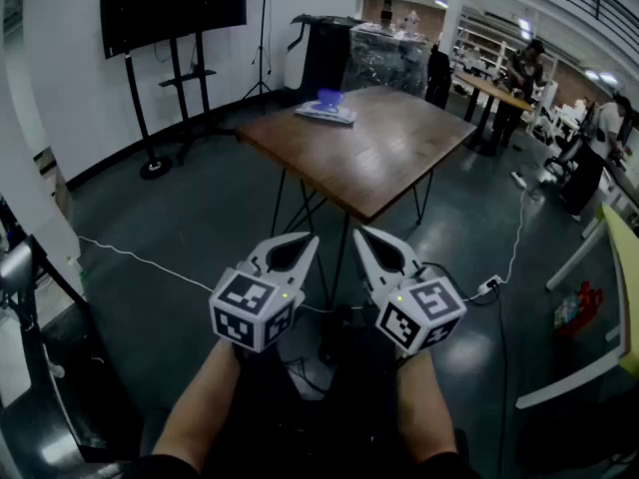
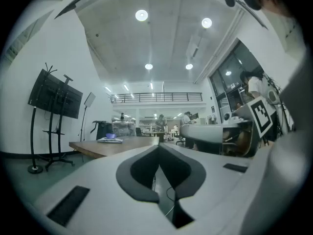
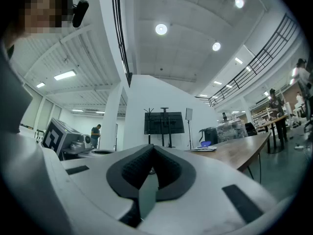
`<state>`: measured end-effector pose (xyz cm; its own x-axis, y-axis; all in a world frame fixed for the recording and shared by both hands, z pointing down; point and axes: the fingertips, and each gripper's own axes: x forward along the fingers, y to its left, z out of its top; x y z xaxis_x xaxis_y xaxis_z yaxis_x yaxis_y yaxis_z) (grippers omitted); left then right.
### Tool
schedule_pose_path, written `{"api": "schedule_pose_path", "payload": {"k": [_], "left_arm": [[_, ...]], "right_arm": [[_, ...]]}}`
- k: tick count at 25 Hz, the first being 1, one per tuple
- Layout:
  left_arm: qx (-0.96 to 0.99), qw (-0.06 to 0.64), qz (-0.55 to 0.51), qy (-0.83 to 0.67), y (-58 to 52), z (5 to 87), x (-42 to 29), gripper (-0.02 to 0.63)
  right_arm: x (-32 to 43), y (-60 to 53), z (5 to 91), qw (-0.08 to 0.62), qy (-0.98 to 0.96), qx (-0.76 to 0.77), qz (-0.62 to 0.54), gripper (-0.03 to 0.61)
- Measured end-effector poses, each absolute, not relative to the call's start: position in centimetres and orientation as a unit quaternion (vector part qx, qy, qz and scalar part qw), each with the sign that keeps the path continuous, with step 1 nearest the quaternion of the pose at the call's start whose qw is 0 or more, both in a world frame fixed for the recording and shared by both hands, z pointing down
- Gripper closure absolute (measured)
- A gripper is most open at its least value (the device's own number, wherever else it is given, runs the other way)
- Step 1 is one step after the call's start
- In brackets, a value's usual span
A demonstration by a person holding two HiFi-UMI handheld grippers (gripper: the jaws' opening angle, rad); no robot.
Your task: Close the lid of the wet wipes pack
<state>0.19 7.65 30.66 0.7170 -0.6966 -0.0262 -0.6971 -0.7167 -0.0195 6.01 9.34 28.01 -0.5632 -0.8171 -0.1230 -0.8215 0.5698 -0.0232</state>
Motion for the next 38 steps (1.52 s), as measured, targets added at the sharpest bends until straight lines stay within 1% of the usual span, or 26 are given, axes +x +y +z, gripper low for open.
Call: {"api": "schedule_pose_path", "payload": {"k": [9,22,31,38], "left_arm": [[-0.926,0.016,0.01,0.377,7.4,30.4,0.2,0.606],[-0.926,0.022,0.009,0.376,6.3,29.9,-0.2,0.606],[-0.926,0.029,0.001,0.376,2.2,28.9,-0.9,0.606],[-0.927,0.032,-0.007,0.375,-3.8,28.0,-0.2,0.606]], "right_arm": [[6.1,9.0,27.8,0.068,0.882,-0.467,0.009,0.571],[5.9,8.0,27.7,0.051,0.883,-0.467,0.02,0.571],[5.9,4.5,26.7,0.038,0.878,-0.476,0.031,0.571],[6.4,-1.0,26.0,0.027,0.879,-0.474,0.042,0.571]]}}
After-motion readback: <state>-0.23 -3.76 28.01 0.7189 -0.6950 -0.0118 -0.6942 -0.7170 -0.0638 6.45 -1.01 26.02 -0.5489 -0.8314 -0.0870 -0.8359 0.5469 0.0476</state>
